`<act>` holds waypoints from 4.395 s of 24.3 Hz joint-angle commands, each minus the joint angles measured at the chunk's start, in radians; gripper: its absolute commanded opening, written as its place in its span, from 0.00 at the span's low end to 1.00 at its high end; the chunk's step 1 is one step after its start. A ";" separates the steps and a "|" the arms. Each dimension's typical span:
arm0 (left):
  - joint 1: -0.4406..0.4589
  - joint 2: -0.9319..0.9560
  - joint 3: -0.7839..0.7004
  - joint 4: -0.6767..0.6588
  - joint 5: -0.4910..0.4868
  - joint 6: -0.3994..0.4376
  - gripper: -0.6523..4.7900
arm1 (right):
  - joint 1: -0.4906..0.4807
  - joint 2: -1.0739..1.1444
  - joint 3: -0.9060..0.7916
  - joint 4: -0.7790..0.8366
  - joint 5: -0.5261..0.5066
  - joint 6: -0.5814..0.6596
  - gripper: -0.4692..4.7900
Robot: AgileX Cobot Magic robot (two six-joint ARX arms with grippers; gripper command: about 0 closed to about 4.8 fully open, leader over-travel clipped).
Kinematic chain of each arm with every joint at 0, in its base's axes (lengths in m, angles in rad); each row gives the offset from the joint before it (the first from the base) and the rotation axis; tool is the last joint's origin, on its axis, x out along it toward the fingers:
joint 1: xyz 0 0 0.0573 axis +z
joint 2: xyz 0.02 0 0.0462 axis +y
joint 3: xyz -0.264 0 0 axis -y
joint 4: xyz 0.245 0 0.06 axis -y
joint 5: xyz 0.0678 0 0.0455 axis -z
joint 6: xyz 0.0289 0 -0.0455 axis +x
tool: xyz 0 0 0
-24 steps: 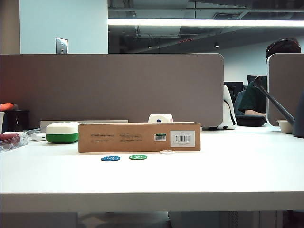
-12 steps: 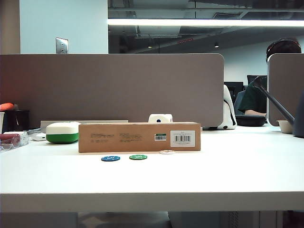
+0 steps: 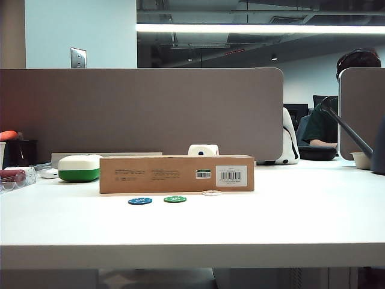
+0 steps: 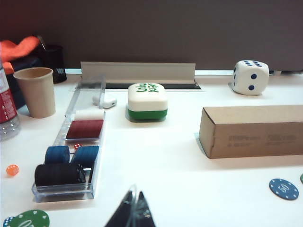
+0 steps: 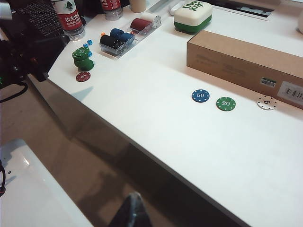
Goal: Push the chip with the lowest value in the row forward next to the rectangular box.
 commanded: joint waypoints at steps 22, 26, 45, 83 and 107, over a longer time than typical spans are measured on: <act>-0.042 0.001 0.004 0.034 -0.053 0.024 0.11 | 0.000 0.000 0.002 0.010 0.005 0.002 0.08; -0.042 0.001 0.004 0.033 -0.053 0.024 0.11 | 0.000 0.000 0.002 0.010 0.005 0.002 0.08; -0.042 0.001 0.004 0.027 -0.052 0.024 0.11 | 0.000 0.000 0.002 0.010 0.005 0.002 0.08; -0.042 0.001 0.004 0.027 -0.049 0.024 0.11 | -0.907 -0.329 -0.228 0.282 -0.392 -0.183 0.08; -0.041 0.001 0.004 0.026 -0.041 0.024 0.11 | -1.555 -0.689 -0.824 0.589 -0.667 -0.402 0.08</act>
